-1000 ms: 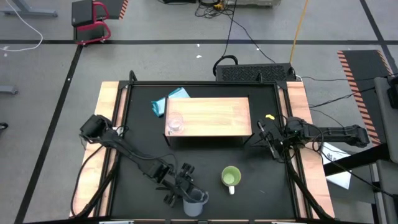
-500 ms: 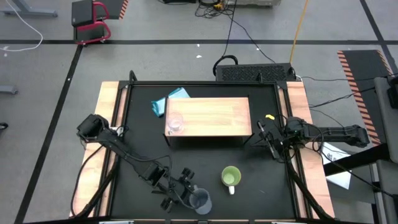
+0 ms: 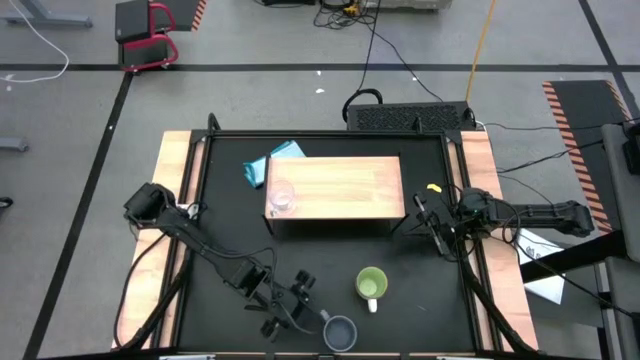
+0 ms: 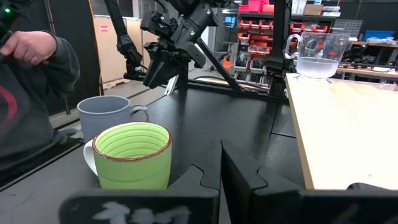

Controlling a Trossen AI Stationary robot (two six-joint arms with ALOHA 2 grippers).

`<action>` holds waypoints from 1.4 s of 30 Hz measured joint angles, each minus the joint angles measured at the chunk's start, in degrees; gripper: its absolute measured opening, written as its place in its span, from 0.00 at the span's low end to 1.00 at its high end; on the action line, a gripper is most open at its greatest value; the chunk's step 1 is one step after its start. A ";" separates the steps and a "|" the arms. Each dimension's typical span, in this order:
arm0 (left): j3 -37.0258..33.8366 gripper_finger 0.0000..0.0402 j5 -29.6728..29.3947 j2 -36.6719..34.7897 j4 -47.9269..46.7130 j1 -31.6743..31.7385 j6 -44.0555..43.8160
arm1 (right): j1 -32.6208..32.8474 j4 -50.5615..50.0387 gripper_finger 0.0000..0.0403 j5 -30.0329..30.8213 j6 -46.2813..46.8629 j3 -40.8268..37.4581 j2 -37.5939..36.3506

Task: Stack small to large cups/mugs on shelf
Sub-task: Put the gray mug on the shelf

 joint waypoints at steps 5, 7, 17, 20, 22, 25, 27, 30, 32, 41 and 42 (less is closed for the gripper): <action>0.00 0.34 -0.02 0.00 3.22 0.00 0.28 | 0.00 -0.01 0.00 0.00 0.00 0.00 0.00; 0.00 0.34 -0.02 0.00 3.91 0.00 0.93 | 0.00 0.00 0.00 0.00 0.00 0.00 0.00; 3.84 0.34 -0.46 2.17 2.67 1.02 1.46 | 0.00 0.00 0.00 0.00 0.02 0.00 0.00; 6.29 0.34 0.05 3.83 0.24 1.08 1.89 | 0.00 0.00 0.00 0.02 0.00 0.00 0.00; 8.23 0.34 0.36 5.25 -0.77 1.05 2.30 | -0.01 -0.01 0.00 0.02 0.02 0.00 0.02; 9.79 0.34 0.22 6.40 -3.10 1.15 2.61 | -0.02 -0.03 0.00 0.02 0.11 0.00 0.02; 10.34 0.34 0.99 6.57 -2.72 1.19 3.23 | 0.00 0.06 0.00 0.02 0.87 0.00 0.04; 10.96 0.34 3.00 6.56 -2.37 0.71 4.46 | -0.01 0.00 0.00 0.02 1.51 0.00 0.20; 11.35 0.34 3.00 6.56 -2.26 0.30 4.54 | -0.02 0.03 0.00 0.00 1.53 0.00 0.27; 13.51 0.34 1.27 7.05 -1.72 -0.90 2.86 | -0.02 -0.13 0.00 0.02 0.94 0.00 0.35; 13.51 0.34 1.33 7.23 -2.08 -0.91 2.86 | -0.02 -0.13 0.00 0.02 0.94 0.00 0.35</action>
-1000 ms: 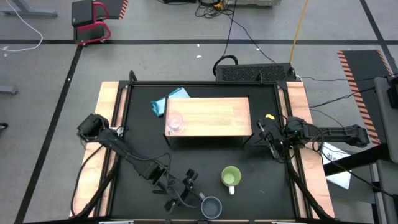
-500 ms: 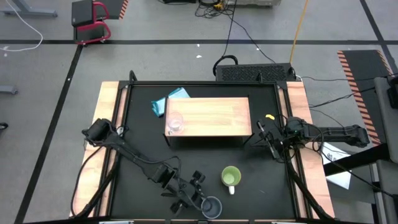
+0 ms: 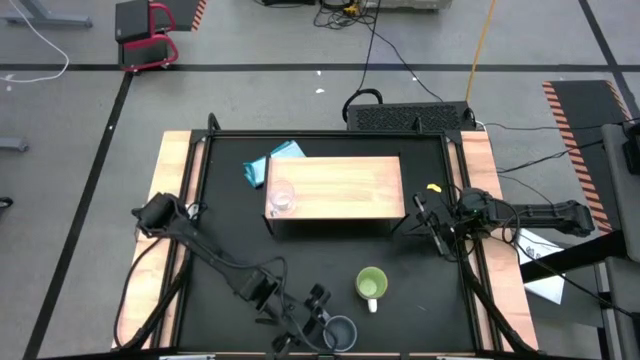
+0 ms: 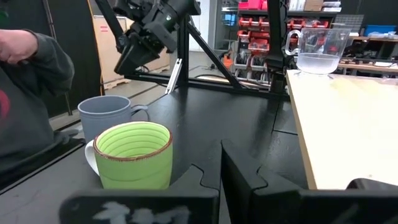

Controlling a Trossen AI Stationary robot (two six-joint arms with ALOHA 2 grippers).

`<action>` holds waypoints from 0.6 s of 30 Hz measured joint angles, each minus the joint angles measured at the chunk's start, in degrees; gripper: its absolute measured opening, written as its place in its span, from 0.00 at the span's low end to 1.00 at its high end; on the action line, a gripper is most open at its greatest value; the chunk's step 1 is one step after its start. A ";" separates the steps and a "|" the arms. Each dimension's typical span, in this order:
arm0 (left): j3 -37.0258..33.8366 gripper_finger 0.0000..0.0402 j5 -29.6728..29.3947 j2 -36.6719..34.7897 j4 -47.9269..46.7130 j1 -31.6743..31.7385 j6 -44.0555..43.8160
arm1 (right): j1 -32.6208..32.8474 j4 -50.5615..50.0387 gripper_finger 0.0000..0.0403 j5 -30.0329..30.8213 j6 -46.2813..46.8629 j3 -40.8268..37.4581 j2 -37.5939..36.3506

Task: Stack small to large cups/mugs on shelf
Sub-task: Put the gray mug on the shelf

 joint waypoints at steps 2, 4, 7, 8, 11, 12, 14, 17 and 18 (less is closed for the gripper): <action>0.04 0.34 0.37 0.65 -0.17 -0.01 0.08 | 0.01 -0.06 0.00 0.00 0.10 0.00 0.00; 0.02 0.34 0.36 0.98 -2.04 0.01 0.72 | 0.00 -0.10 0.00 0.00 0.11 0.00 0.02; 0.11 0.34 -0.23 2.45 -1.40 0.01 1.95 | 0.00 -0.57 0.00 -0.02 0.13 0.00 0.06; 0.00 0.34 -0.29 2.70 -2.20 0.01 2.18 | 0.02 -0.53 0.00 -0.01 0.13 0.00 0.14; 0.07 0.34 -0.40 4.09 -0.21 0.41 2.94 | 0.01 -0.94 0.00 -0.02 0.36 0.00 0.27; 0.01 0.34 -0.67 4.13 -0.84 0.43 3.17 | 0.01 -0.85 0.00 0.00 0.38 0.00 0.38; -0.02 0.34 -1.06 4.27 -0.43 0.54 3.63 | 0.00 -1.04 0.00 0.00 0.45 0.00 0.59; 0.02 0.34 -2.40 4.38 -0.35 0.56 4.58 | 0.01 -0.77 0.00 0.00 0.53 0.00 0.81; 0.02 0.34 -2.43 4.44 -0.16 0.54 5.02 | 0.02 -1.07 0.00 0.00 0.52 0.00 0.87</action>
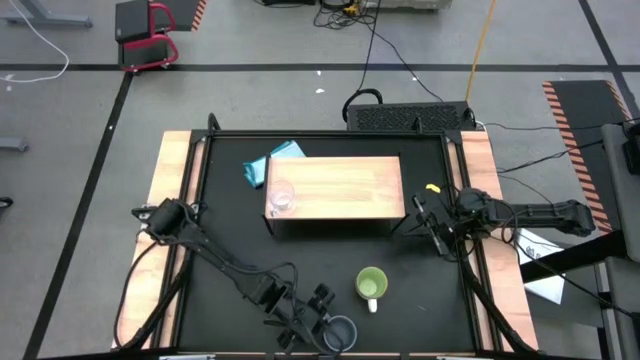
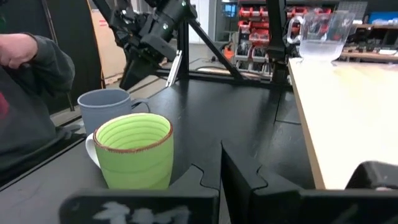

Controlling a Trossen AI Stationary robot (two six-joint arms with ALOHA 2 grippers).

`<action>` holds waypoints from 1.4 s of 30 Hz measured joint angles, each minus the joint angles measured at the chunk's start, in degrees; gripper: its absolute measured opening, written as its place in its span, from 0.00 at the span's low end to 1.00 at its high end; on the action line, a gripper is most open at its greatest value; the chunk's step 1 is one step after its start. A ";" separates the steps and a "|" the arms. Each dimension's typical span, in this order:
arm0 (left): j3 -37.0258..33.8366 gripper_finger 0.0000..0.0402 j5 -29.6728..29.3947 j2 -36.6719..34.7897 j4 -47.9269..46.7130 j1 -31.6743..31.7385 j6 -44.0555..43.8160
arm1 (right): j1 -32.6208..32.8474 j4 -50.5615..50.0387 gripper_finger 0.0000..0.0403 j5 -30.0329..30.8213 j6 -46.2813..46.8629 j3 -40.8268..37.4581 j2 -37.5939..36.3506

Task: Stack small to large cups/mugs on shelf
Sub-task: Put the gray mug on the shelf

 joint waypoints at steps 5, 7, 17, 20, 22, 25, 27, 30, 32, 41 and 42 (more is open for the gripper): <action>0.00 0.34 0.03 0.00 0.81 -0.31 1.42 | -0.01 0.09 0.00 0.00 -0.04 0.00 -0.02; 0.00 0.34 0.02 0.00 1.12 -0.64 2.09 | -0.01 0.09 0.00 0.00 -0.12 0.00 -0.02; -0.02 0.34 4.21 0.00 1.42 -1.62 5.84 | -0.02 0.09 0.00 0.00 -0.97 0.00 -0.02; -0.02 0.34 4.14 0.00 2.08 -1.07 5.85 | 0.00 0.10 0.00 0.00 -0.90 0.00 -0.02; -0.02 0.34 4.36 0.00 2.47 -0.45 5.85 | -0.02 0.11 0.00 0.00 -0.58 0.00 -0.02; -0.03 0.34 5.51 0.00 2.57 0.54 5.84 | -0.01 0.11 0.00 0.00 -0.44 0.00 -0.02; -0.04 0.34 6.39 0.00 2.84 0.94 5.94 | -0.01 0.11 0.00 0.00 -0.42 0.00 -0.02; -0.04 0.34 7.80 0.21 3.24 1.05 6.65 | -0.01 0.11 0.00 0.00 -0.41 0.00 -0.02; -0.04 0.34 8.65 0.92 4.26 1.05 6.98 | -0.02 0.11 0.00 -0.01 -0.41 0.00 -0.02; -0.01 0.34 9.05 3.74 5.63 1.68 7.77 | 0.00 -0.13 0.00 0.00 -0.37 0.00 0.30; -0.07 0.34 8.95 3.78 5.42 1.68 7.64 | -0.01 -0.04 0.00 -0.01 -0.37 0.00 0.33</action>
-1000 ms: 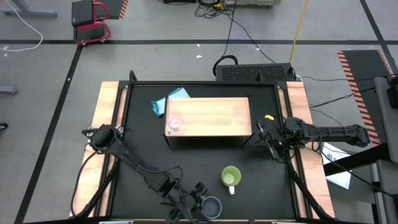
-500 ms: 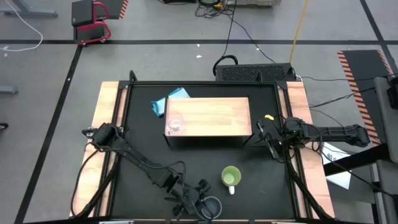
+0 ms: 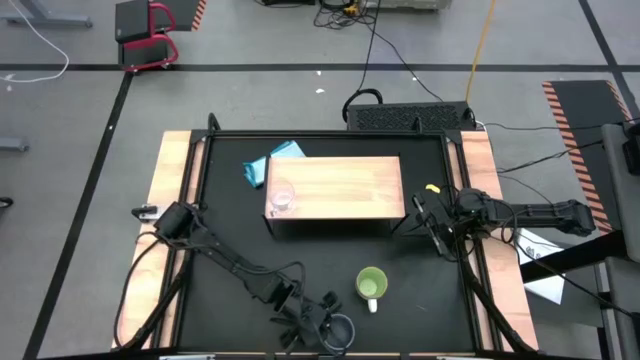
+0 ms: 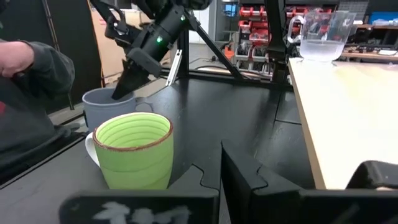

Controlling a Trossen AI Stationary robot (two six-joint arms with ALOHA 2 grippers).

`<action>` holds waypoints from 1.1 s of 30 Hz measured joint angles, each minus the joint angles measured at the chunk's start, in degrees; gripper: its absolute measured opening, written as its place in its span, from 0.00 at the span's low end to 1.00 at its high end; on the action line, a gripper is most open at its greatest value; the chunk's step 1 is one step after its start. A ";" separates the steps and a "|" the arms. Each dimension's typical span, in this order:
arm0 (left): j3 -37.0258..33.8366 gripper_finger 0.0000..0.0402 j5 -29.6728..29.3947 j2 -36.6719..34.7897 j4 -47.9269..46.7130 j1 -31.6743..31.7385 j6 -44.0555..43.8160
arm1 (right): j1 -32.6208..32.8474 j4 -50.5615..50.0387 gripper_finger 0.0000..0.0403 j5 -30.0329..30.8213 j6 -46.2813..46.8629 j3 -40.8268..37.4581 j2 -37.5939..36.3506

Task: Stack small to large cups/mugs on shelf
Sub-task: Put the gray mug on the shelf

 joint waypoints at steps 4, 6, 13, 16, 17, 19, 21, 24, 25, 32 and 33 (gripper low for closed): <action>0.00 0.34 -0.20 0.02 0.07 0.22 -0.22 | -0.01 -0.05 0.00 0.01 0.42 0.00 0.05; 0.00 0.34 -0.22 0.02 0.06 0.22 -0.30 | 0.00 -0.09 0.00 0.01 0.39 0.00 0.10; 0.00 0.22 -0.11 0.02 0.06 0.22 -0.37 | 0.01 -0.07 0.00 0.01 0.39 0.00 0.10; 0.00 0.12 -0.09 0.02 0.06 0.22 -0.76 | -0.01 -0.07 0.00 0.01 0.42 0.00 0.10; 0.00 0.08 -0.09 0.02 0.06 0.22 -0.79 | 0.00 -0.07 0.00 0.00 0.42 0.00 0.10; 0.00 0.03 -0.11 0.02 -0.07 0.22 -0.87 | 0.01 -0.07 0.00 0.01 0.42 0.00 0.10; 0.00 0.03 -0.07 0.02 -0.11 0.22 -0.87 | 0.00 -0.07 0.00 0.01 0.42 0.00 0.10; 0.00 0.03 -0.14 0.02 -0.39 0.09 -0.30 | 0.01 -0.07 0.00 0.01 0.42 0.00 0.10; 0.00 0.02 -0.17 0.02 -0.54 0.04 0.22 | -0.01 -0.07 0.00 0.01 0.42 0.00 0.10; 0.00 0.02 -6.01 -0.81 -3.15 -0.29 0.51 | 0.00 -0.09 0.00 -0.01 0.44 0.00 0.10; 0.00 0.02 -6.75 -1.12 -3.41 -0.24 0.27 | 0.01 -0.09 0.00 -0.01 0.44 0.00 0.10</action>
